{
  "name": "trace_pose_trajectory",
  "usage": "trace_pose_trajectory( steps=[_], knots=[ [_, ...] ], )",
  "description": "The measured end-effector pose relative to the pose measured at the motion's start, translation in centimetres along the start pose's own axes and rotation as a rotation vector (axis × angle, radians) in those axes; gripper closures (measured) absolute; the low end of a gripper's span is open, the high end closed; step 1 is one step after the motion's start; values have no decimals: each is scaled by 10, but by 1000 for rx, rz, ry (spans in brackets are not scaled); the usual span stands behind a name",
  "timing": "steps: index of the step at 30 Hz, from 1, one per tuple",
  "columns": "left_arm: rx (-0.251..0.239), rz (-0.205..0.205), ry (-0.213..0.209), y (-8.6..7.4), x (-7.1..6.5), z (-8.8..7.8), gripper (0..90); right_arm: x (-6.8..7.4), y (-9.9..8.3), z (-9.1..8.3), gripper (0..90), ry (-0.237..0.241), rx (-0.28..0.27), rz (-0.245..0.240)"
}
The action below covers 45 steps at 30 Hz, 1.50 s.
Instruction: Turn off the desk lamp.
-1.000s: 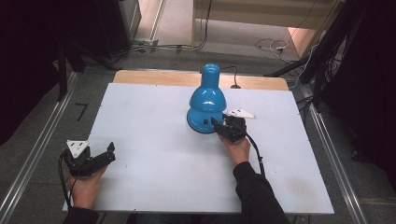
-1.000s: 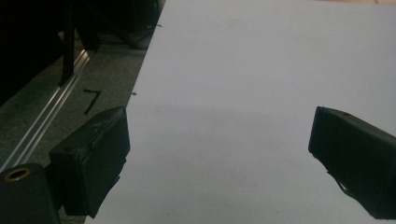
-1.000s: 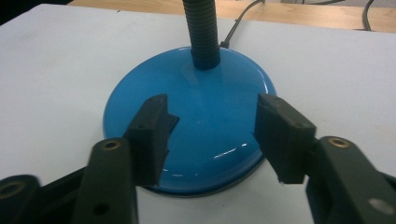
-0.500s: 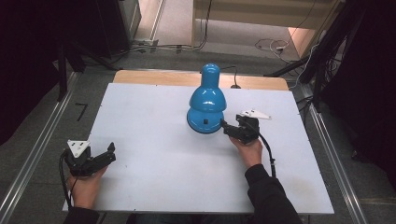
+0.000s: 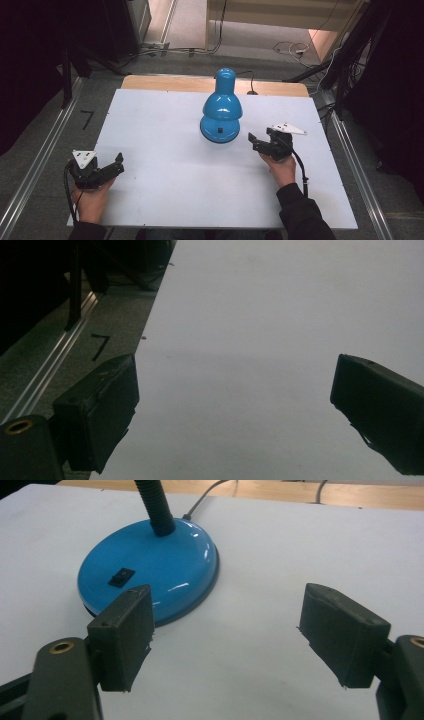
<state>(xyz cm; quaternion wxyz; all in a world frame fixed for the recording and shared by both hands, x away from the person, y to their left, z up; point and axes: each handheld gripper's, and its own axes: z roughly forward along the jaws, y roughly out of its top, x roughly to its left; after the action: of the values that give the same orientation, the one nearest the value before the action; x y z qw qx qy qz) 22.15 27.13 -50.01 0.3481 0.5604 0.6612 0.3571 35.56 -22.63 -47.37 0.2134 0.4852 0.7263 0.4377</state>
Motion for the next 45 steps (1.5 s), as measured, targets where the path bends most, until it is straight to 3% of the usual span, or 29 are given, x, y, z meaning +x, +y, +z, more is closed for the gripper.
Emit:
trace_pose_trajectory(
  steps=[3, 8, 20, 45],
  knots=[
    [2, -3, 2, 0, -1, 1, 62, -5, -3, -5, 191, -10, 0, 2],
    [7, -1, 1, -1, 0, 1, 62, -8, -9, -15, 168, -34, 7, -46],
    [10, -5, 3, -1, -1, 2, 62, -21, -25, -30, 163, -52, -3, -4],
    [14, -8, 4, -1, 0, 1, 62, -34, -32, -48, 163, -74, -15, 24]
  ],
)
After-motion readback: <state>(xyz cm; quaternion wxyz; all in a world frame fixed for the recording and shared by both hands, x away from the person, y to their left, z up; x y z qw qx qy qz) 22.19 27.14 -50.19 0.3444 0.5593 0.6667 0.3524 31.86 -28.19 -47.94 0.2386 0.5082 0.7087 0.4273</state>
